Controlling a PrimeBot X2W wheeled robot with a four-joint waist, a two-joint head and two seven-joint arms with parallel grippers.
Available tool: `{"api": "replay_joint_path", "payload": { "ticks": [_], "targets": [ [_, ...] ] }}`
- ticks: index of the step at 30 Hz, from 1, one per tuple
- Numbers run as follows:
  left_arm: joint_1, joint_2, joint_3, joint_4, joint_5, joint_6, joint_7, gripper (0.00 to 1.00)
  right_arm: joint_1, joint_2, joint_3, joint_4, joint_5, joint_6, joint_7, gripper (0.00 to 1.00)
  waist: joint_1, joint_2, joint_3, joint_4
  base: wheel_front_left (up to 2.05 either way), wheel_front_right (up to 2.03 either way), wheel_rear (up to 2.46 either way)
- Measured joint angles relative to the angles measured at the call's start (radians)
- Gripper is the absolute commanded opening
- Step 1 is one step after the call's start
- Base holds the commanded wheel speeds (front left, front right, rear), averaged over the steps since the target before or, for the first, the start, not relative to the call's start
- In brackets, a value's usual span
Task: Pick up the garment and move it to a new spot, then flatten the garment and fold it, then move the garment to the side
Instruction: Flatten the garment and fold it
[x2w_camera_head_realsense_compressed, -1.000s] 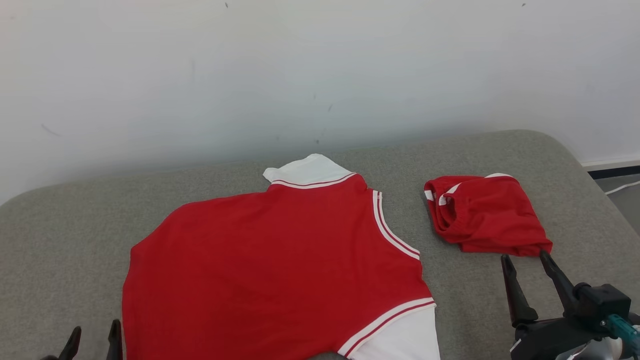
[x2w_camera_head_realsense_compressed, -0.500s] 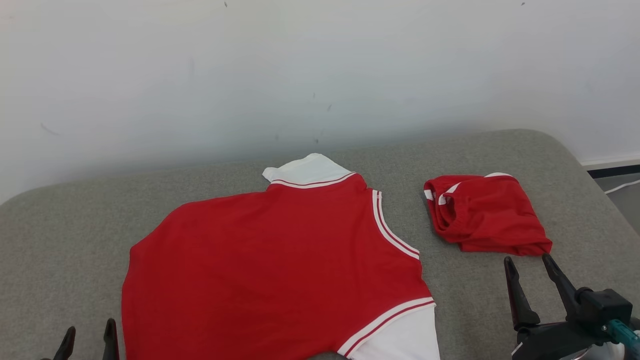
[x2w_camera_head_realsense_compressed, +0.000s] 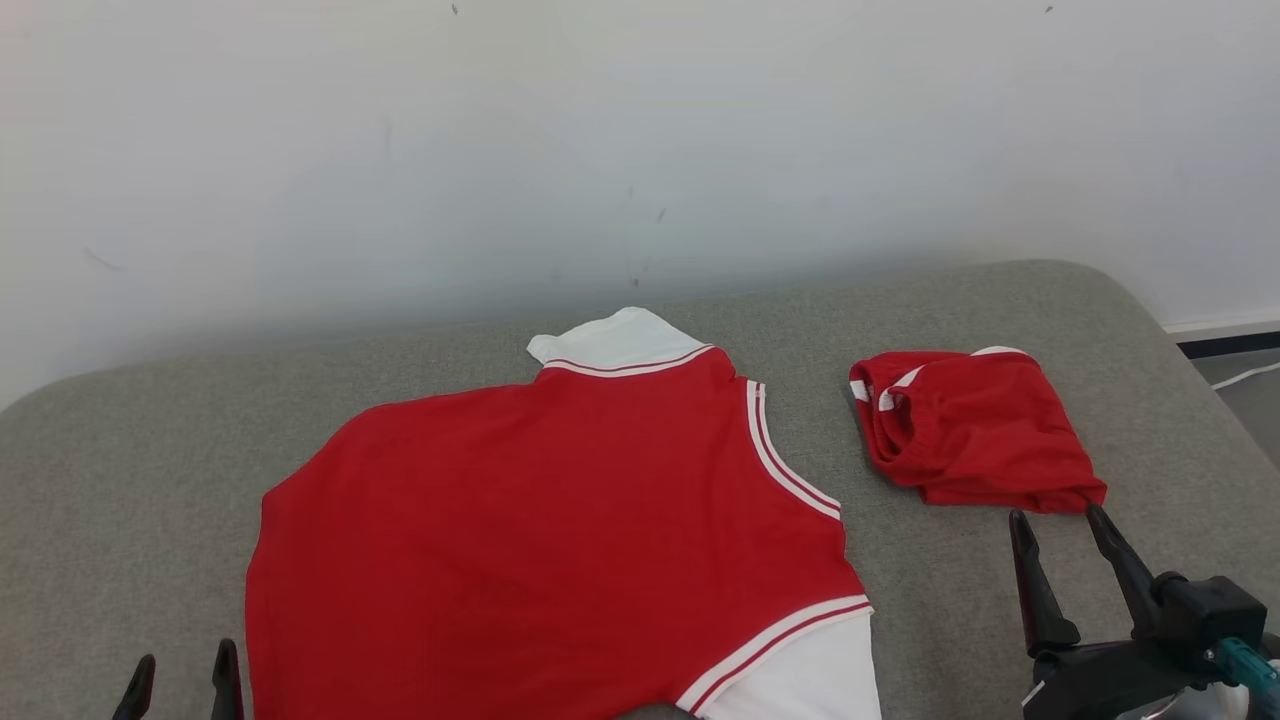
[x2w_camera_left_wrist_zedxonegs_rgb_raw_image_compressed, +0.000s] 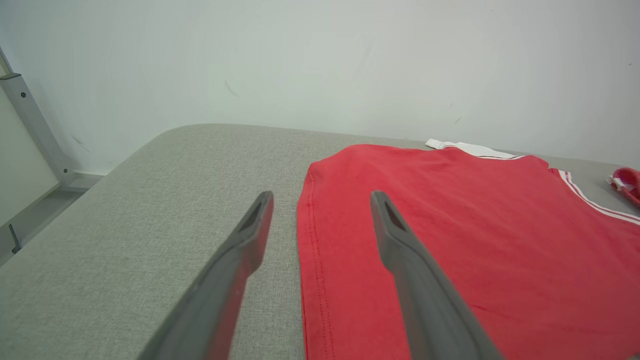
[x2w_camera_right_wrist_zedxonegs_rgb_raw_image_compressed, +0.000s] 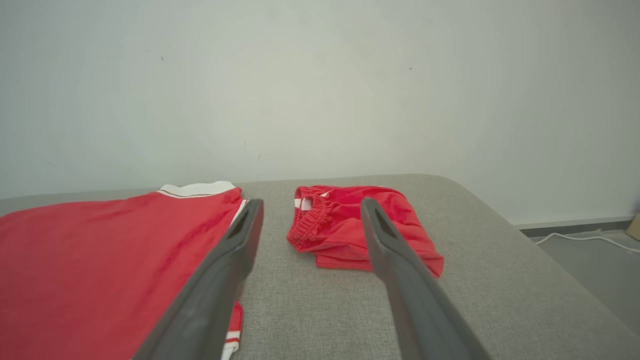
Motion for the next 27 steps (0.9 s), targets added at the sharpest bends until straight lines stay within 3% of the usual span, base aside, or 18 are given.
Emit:
{"api": "replay_joint_path", "payload": {
  "ticks": [27],
  "targets": [
    [-0.002, 0.014, -0.043, -0.028, 0.063, -0.002, 0.117, 1.00, 0.039, 0.000, -0.012, -0.004, -0.009, 0.000, 0.024, 1.00, 0.0000, 0.0000, -0.003, 0.042, 0.00, 0.00, 0.00]
  ]
}}
